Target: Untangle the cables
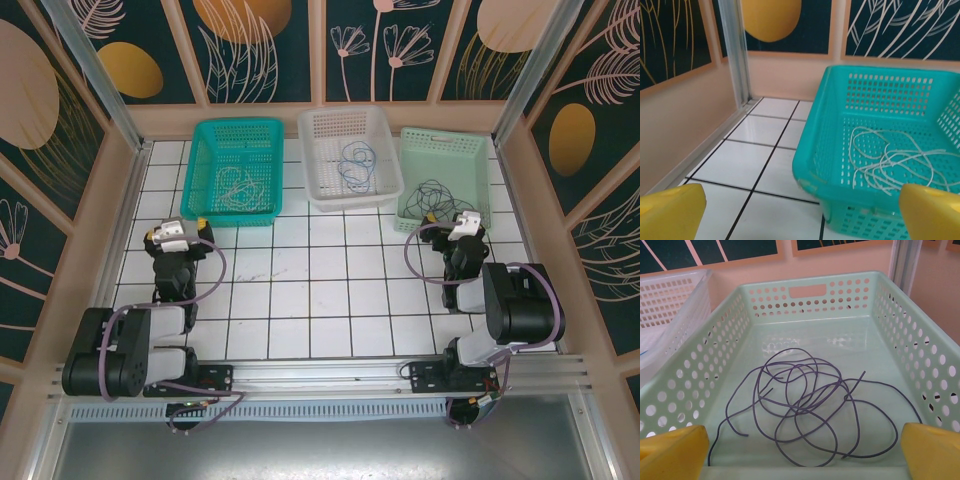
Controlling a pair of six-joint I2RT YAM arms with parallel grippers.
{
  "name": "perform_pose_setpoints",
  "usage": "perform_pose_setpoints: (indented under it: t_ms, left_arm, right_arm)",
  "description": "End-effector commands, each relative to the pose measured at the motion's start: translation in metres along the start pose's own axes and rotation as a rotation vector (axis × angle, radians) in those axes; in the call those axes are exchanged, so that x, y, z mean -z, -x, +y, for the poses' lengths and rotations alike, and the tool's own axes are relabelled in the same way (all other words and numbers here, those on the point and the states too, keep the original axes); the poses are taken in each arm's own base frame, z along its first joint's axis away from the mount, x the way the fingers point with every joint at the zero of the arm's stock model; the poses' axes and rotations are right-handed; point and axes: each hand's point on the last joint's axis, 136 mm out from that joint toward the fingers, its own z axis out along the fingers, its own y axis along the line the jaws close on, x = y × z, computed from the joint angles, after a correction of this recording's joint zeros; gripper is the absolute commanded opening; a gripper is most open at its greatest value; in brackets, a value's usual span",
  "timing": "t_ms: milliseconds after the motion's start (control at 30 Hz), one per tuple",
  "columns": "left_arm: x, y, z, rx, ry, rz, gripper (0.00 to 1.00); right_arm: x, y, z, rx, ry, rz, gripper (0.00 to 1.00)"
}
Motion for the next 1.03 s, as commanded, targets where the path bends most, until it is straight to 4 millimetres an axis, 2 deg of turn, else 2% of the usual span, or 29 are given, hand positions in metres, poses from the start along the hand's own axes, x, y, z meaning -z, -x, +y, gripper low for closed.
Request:
perform_pose_setpoints:
  t_ms: [0,67,233,1000]
  left_arm:
    - [-0.004,0.006,-0.005,0.053,-0.040,-0.060,0.99]
    - [-0.012,-0.001,-0.006,0.055,-0.036,-0.064,0.99]
    - [-0.034,-0.015,-0.011,0.027,-0.033,0.051,0.99]
    - [-0.033,-0.014,-0.010,0.027,-0.030,0.043,0.99]
  right_arm:
    - [-0.004,0.009,0.003,-0.006,0.023,-0.028,0.99]
    - [-0.004,0.009,0.003,-0.007,0.022,-0.029,0.99]
    - [-0.004,0.010,0.003,-0.007,0.023,-0.030,0.99]
    - [-0.004,0.009,0.003,-0.007,0.025,-0.027,0.99]
